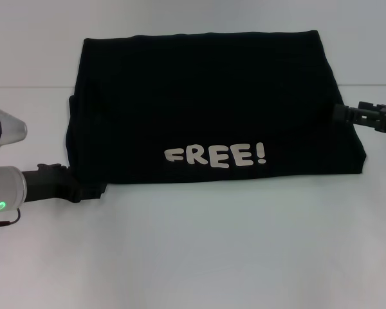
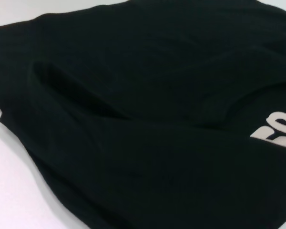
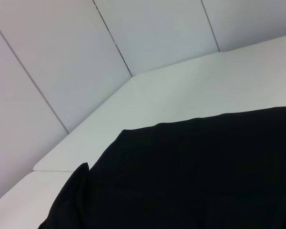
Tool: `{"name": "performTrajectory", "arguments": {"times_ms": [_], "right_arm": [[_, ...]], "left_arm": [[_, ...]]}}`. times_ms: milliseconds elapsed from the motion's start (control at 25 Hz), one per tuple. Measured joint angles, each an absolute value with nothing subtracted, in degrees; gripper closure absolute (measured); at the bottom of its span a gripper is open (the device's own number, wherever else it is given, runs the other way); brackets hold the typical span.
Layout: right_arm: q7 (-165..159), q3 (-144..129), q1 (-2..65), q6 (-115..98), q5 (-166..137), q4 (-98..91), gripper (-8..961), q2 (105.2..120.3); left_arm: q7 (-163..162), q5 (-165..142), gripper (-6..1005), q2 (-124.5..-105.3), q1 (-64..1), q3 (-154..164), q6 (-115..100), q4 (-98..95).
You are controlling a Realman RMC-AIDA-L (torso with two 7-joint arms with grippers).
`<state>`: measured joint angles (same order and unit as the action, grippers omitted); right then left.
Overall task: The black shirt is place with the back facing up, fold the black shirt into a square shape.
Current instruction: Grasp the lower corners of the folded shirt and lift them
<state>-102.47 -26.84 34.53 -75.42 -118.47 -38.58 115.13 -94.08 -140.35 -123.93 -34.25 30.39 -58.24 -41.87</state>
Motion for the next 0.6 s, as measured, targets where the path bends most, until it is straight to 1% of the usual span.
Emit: {"name": "performTrajectory", "arguments": {"times_ms": [360, 600], "right_arm": [[-102.43, -26.8, 34.2, -75.67, -118.48, -38.58, 14, 115.13], [-102.47, -26.8, 34.04, -75.8, -118.48, -38.58, 14, 115.13]], "left_arm": [[-97.13, -142.26, 317, -123.76, -35.07, 30.73, -56.91, -42.18], [-97.17, -142.3, 559, -123.75, -35.22, 30.76, -56.65, -42.4]]}}
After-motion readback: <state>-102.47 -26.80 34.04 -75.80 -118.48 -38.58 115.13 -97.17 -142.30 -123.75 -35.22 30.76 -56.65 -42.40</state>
